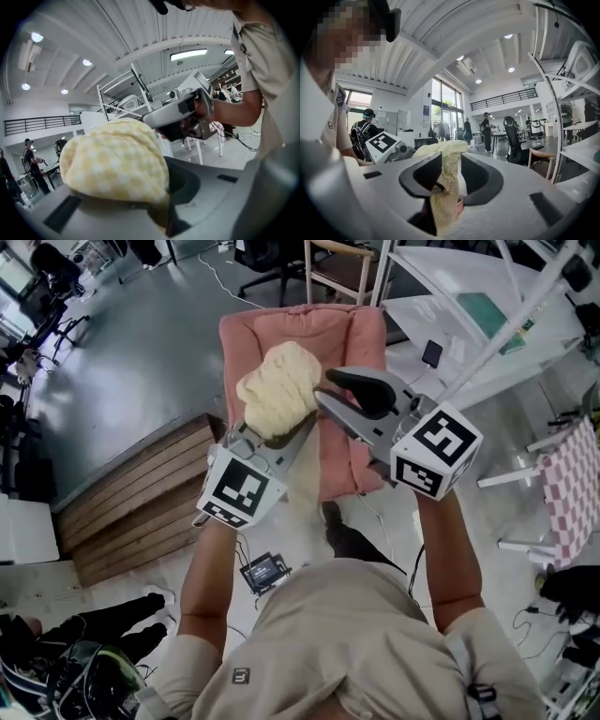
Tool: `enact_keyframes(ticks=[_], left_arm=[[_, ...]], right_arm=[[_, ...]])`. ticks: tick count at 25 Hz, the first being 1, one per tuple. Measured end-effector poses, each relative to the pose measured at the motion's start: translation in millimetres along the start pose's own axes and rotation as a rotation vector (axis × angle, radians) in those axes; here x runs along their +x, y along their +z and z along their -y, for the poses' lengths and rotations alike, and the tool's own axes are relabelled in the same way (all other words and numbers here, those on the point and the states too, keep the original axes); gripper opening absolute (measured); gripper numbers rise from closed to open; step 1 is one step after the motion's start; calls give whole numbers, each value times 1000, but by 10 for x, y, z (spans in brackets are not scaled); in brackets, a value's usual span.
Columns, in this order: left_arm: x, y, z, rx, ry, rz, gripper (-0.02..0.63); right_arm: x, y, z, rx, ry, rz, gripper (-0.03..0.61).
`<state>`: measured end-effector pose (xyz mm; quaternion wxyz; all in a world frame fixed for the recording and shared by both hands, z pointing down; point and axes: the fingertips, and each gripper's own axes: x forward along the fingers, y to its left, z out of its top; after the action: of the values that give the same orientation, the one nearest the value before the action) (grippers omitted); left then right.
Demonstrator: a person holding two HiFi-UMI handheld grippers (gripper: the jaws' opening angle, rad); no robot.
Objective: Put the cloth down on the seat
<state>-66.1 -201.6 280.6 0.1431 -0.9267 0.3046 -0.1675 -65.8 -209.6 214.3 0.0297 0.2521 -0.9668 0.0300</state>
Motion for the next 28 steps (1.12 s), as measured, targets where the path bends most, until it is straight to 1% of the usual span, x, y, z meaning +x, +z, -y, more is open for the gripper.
enact_keyframes(ticks=[1, 2, 5, 6, 7, 8, 9, 10, 11, 12, 17, 19, 21, 24, 28], left_arm=[[63, -24, -54, -2, 3, -4, 44], [129, -42, -104, -5, 4, -6, 44], [323, -64, -221, -3, -8, 6, 44], [386, -71, -242, 6, -16, 13, 44], [455, -88, -258, 16, -23, 16, 44], [531, -116, -279, 25, -27, 14, 44], [613, -152, -310, 28, -27, 8, 44], [695, -191, -354, 26, -25, 2, 44], [771, -229, -408, 23, -20, -2, 44], [842, -268, -471, 21, -15, -4, 44], [1118, -437, -824, 17, 11, 5, 46], [1193, -487, -963, 15, 27, 12, 66], [1250, -551, -1100, 3, 51, 18, 88], [1337, -659, -1283, -4, 83, 38, 102], [1420, -779, -1453, -34, 92, 38, 124]], right_arm=[[13, -8, 86, 9, 8, 1, 131], [24, -3, 160, 30, 26, 9, 143], [102, 36, 303, 161, 133, 51, 146], [156, 17, 351, 192, 156, 53, 146], [217, -24, 413, 201, 161, 44, 146], [276, -76, 491, 193, 152, 31, 141], [326, -123, 581, 182, 135, 20, 112], [364, -157, 676, 171, 116, 14, 64], [394, -180, 771, 156, 97, 13, 41], [424, -199, 864, 137, 78, 12, 32], [626, -275, 1296, 29, -6, 0, 23], [713, -300, 1463, 5, -34, -1, 21], [795, -335, 1622, -4, -57, -1, 20], [924, -398, 1839, -4, -79, 3, 20], [1071, -478, 2138, -9, -123, 19, 18]])
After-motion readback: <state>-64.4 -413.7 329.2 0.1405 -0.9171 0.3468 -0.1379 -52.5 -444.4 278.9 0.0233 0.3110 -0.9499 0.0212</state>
